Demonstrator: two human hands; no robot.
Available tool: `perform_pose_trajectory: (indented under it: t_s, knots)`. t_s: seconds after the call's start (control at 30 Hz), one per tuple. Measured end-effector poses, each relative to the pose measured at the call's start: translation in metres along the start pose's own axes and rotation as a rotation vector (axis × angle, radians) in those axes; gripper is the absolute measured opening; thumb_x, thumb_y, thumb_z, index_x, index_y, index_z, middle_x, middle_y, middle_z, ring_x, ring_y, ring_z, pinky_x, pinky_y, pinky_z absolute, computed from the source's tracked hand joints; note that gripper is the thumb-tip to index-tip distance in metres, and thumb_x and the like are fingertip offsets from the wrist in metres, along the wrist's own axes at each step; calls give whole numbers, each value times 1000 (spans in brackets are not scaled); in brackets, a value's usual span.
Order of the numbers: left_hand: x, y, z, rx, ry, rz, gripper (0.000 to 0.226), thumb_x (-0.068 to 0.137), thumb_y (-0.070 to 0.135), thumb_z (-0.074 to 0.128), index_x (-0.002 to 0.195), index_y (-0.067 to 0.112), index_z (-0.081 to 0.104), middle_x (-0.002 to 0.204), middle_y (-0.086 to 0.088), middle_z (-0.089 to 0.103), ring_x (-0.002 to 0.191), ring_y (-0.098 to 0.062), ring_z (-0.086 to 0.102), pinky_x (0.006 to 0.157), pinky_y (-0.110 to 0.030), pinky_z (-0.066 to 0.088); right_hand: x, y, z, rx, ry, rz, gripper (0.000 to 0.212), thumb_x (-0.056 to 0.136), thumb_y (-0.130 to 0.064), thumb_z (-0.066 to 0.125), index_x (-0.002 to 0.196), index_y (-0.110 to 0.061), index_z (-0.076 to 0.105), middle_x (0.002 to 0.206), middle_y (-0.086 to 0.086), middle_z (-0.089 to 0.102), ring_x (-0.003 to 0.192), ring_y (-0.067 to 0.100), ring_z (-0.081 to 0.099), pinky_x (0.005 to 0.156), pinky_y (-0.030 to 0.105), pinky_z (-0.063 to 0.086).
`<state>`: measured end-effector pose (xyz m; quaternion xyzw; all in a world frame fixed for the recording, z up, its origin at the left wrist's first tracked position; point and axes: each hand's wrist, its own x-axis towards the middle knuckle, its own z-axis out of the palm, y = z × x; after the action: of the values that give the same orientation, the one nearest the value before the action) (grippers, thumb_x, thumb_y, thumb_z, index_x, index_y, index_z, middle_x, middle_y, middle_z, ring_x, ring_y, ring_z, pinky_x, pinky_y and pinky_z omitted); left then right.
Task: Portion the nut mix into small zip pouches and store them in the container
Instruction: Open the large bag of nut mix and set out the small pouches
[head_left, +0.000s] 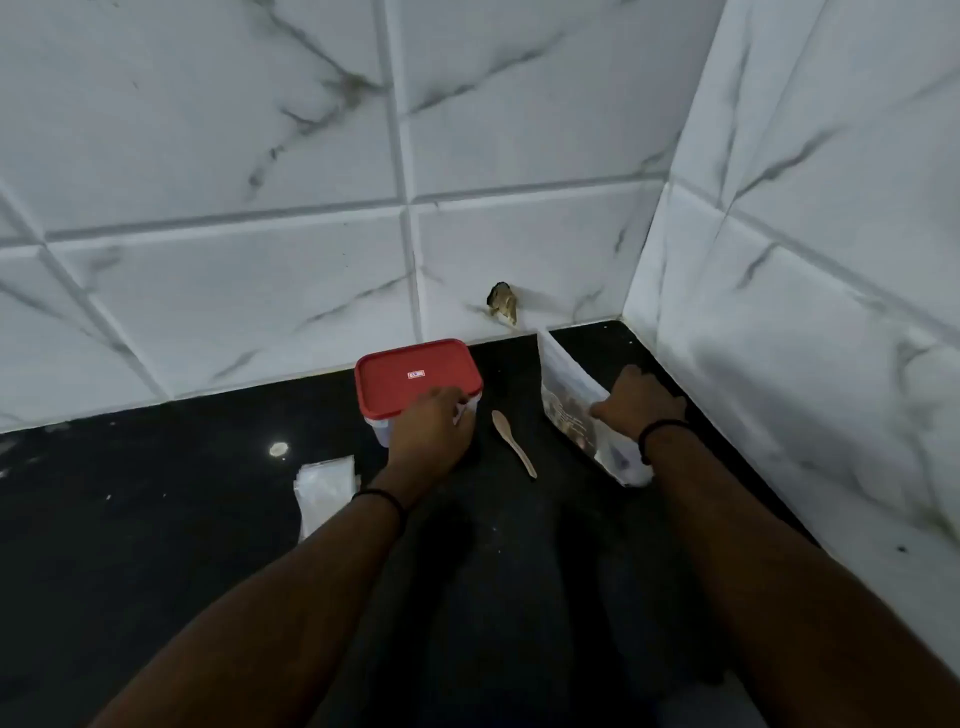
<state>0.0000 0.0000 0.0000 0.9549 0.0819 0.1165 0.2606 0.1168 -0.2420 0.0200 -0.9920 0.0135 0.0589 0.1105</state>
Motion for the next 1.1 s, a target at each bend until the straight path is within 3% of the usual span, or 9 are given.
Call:
perform_pose_trajectory:
  t_s: [0.13, 0.33, 0.5, 0.6, 0.7, 0.83, 0.93, 1.03, 1.1]
  knots:
    - [2, 8, 10, -134, -115, -96, 22, 99, 30, 54, 115, 20, 66, 100, 1, 69, 85, -9, 62, 73, -26, 51, -4, 17, 7, 154, -255, 12, 57, 85, -29, 72, 131, -4, 51, 124, 17, 60, 101, 28, 59, 77, 32, 45]
    - [1, 13, 19, -317, -254, -217, 18, 100, 25, 56, 115, 20, 62, 96, -1, 68, 83, -10, 64, 80, -32, 57, -12, 15, 16, 267, -165, 37, 29, 86, -17, 62, 111, -1, 63, 99, 14, 63, 85, 30, 60, 70, 31, 45]
    - [-3, 24, 13, -489, -260, -258, 13, 101, 22, 53, 110, 19, 62, 91, -1, 69, 70, -7, 63, 52, -11, 44, -27, 4, -3, 368, -33, -13, 16, 85, -14, 60, 99, -8, 59, 93, 11, 62, 74, 22, 57, 61, 27, 40]
    - [-7, 29, -1, -561, -255, -245, 12, 102, 20, 52, 102, 20, 64, 88, -3, 71, 64, -7, 62, 45, -9, 41, -47, -8, -20, 450, -11, -67, 14, 84, -14, 61, 97, -10, 57, 90, 7, 61, 72, 18, 56, 58, 27, 39]
    - [-17, 30, -16, -638, -279, -253, 14, 102, 26, 51, 96, 25, 63, 90, -4, 72, 65, -11, 64, 51, -16, 46, -79, -21, -33, 491, 12, -149, 11, 85, -15, 63, 91, -13, 53, 82, 3, 58, 69, 15, 56, 54, 26, 38]
    - [-38, 29, -31, -876, -329, -326, 31, 103, 37, 49, 114, 12, 62, 98, -12, 73, 75, -21, 67, 60, -30, 49, -124, -44, -33, 517, 27, -277, 19, 83, -15, 65, 93, -19, 49, 79, -3, 58, 70, 16, 61, 59, 32, 52]
    - [-57, 33, -41, -1035, -331, -421, 38, 99, 51, 48, 118, 19, 57, 108, -10, 69, 93, -25, 69, 70, -36, 54, -149, -59, -15, 514, -17, -311, 30, 82, -17, 67, 101, -21, 43, 86, -3, 60, 74, 20, 64, 66, 39, 55]
    - [-72, 29, -43, -1020, -352, -510, 37, 91, 61, 51, 115, 33, 53, 120, -4, 61, 107, -26, 65, 87, -45, 56, -167, -64, 10, 535, -133, -361, 40, 85, -24, 71, 106, -26, 36, 95, -9, 57, 75, 5, 61, 58, 17, 47]
    - [-79, 26, -42, -976, -330, -554, 50, 88, 62, 56, 125, 27, 52, 122, -2, 61, 106, -24, 65, 87, -47, 57, -174, -68, 18, 562, -236, -389, 44, 88, -26, 71, 111, -31, 34, 103, -12, 53, 81, 2, 60, 60, 13, 47]
